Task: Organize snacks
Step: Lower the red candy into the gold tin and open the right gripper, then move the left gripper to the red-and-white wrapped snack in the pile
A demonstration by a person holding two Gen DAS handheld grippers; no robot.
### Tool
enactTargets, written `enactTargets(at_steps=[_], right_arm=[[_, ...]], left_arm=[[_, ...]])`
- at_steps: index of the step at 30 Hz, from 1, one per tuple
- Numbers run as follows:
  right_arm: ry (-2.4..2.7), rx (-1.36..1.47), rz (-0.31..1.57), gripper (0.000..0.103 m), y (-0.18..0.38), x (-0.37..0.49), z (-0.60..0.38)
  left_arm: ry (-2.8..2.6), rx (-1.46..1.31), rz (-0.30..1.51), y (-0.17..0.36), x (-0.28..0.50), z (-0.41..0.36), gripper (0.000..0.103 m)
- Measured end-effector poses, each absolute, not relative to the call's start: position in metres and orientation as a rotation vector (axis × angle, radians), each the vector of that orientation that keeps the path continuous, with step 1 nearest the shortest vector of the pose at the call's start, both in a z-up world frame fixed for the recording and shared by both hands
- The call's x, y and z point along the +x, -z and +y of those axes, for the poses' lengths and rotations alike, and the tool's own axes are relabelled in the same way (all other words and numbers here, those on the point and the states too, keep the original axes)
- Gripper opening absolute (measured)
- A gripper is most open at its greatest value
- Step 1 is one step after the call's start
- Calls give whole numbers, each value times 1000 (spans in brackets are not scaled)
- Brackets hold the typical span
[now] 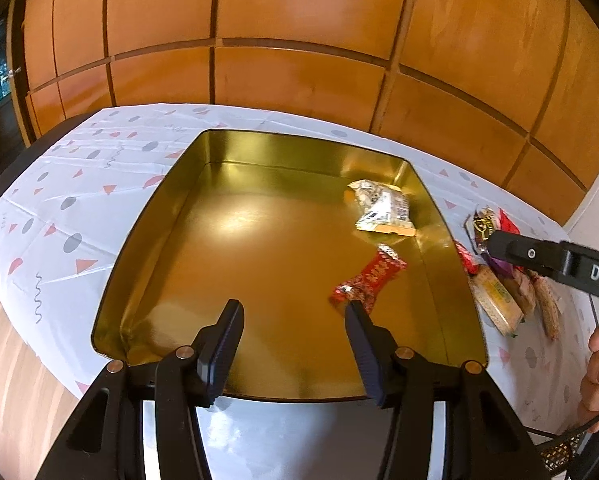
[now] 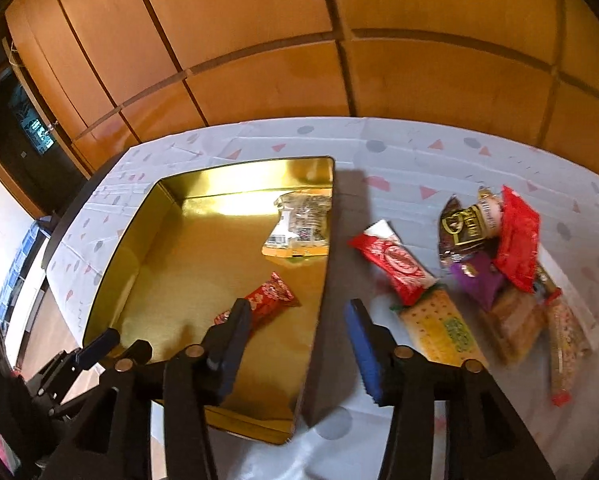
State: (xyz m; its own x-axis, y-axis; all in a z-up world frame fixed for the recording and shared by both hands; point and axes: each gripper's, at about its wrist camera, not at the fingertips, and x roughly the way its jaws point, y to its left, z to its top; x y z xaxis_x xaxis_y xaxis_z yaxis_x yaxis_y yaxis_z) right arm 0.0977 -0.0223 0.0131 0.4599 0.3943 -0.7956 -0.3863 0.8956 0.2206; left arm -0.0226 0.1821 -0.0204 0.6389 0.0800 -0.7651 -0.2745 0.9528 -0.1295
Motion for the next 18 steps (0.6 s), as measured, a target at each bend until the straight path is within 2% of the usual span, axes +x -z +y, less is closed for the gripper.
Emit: enactTargets(at_steps=[5, 16, 18], right_arm=[[-462, -30, 940, 61, -20, 86, -38], [-370, -73, 941, 69, -15, 86, -92], [-350, -78, 942, 73, -15, 88, -101]], left_arm=[[-189, -234, 862, 19, -22, 177, 54], [-139, -181, 857, 14, -21, 160, 54], [-129, -176, 856, 13, -21, 157, 54]])
